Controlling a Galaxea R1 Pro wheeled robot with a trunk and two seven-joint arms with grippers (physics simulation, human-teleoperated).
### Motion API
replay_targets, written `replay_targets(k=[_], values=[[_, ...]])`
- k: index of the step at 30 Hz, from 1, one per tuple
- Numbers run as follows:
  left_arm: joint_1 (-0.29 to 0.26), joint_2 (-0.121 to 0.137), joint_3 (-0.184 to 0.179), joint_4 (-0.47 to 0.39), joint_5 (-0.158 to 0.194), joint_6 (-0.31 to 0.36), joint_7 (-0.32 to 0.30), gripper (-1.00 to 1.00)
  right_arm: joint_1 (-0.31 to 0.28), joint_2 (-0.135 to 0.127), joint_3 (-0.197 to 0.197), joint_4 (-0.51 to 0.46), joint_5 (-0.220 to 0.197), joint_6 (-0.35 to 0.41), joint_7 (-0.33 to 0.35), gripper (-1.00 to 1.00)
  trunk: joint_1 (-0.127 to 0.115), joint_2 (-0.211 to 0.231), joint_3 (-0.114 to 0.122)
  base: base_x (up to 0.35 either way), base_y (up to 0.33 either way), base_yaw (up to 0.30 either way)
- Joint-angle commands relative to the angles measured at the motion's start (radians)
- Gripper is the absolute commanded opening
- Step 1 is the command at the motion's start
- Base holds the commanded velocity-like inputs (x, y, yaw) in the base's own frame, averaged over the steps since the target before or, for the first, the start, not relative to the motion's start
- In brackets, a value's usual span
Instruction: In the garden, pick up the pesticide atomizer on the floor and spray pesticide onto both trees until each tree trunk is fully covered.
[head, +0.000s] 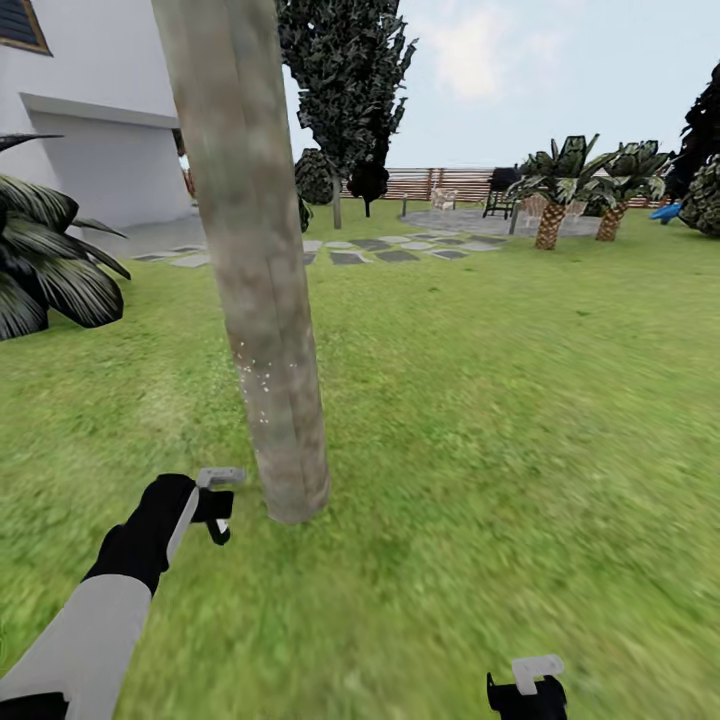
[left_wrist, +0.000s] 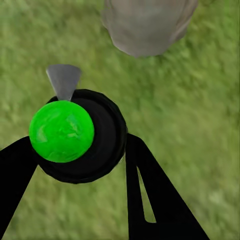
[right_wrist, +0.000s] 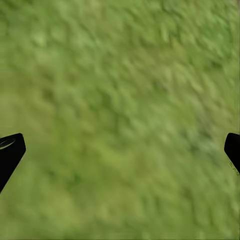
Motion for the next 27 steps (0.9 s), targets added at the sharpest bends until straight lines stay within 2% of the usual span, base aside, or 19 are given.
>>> replay_targets(k=[1,8,27], values=[[0.003,-0.001,0.002,-0.001,-0.01,-0.013,-0.01,-1.0,0.0,0.0,0.008,0.0,-0.007,-0.002,-0.003,1.0,0.0,0.0,-0.001,0.141,-0.198,0.076],[0.011,-0.001,0.002,-0.003,-0.01,-0.038,-0.007,-1.0,0.0,0.0,0.008,0.0,-0.007,-0.002,-0.003,1.0,0.0,0.0,-0.001,0.14,-0.239,0.008],[0.011,0.0,0.002,-0.004,-0.01,-0.037,-0.006,-1.0,0.0,0.0,0.008,0.0,-0.007,-0.002,-0.003,1.0,0.0,0.0,-0.001,0.016,-0.272,0.015]])
